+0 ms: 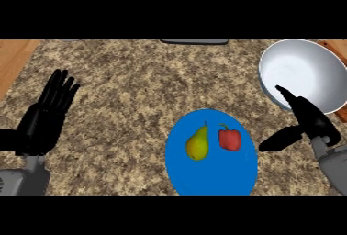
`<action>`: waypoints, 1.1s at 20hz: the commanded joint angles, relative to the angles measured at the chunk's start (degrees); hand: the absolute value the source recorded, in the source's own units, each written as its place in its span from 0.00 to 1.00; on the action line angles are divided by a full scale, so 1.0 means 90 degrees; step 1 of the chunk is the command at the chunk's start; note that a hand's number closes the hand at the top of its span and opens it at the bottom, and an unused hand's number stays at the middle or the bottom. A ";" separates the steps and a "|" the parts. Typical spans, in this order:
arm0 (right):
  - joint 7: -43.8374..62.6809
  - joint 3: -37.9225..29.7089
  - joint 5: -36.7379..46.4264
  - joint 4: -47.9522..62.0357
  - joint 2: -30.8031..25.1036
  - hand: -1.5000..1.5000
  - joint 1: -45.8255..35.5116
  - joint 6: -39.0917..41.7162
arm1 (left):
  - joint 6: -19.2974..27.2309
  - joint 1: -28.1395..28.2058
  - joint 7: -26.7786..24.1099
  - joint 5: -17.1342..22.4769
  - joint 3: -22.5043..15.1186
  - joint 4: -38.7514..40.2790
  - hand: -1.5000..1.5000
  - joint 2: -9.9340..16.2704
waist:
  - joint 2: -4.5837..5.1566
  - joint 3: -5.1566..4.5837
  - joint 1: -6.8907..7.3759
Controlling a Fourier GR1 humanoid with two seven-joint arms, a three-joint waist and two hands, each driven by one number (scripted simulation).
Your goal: Pick the bell pepper from the plate and place it in the bowl
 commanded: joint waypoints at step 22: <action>0.2696 0.0843 0.0210 -0.0691 0.1342 0.00 -0.0794 0.0611 | -0.0457 0.0167 -0.0038 -0.0050 0.0502 0.0120 0.50 -0.0094 | -0.0019 0.0043 -0.0232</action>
